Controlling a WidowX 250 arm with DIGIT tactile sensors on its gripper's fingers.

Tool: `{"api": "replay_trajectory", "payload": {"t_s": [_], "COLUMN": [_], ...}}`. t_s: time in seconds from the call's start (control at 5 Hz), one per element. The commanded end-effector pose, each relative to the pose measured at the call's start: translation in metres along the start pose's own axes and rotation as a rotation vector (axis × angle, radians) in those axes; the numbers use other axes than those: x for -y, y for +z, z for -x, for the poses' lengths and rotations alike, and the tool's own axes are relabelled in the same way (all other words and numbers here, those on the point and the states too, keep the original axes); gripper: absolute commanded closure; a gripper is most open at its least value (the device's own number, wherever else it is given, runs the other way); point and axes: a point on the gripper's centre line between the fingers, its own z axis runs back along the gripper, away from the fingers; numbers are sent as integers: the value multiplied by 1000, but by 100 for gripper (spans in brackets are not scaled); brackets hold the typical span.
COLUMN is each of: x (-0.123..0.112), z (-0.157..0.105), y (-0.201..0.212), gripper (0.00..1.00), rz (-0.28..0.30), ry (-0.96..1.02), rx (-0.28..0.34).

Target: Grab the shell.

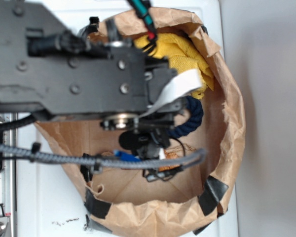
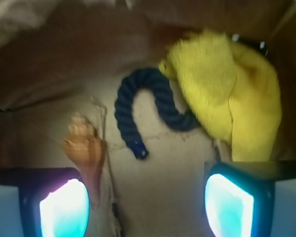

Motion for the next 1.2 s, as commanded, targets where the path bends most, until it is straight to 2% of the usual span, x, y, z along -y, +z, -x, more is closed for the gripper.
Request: {"api": "replay_trajectory", "payload": {"t_s": [0.0, 0.6, 1.0], "x": [38, 38, 52], "z": [20, 20, 1], "y": [13, 13, -8], "gripper": [0, 0, 0], "rz": [15, 15, -1], "ry": [-58, -58, -30], "rx": [43, 43, 94]}}
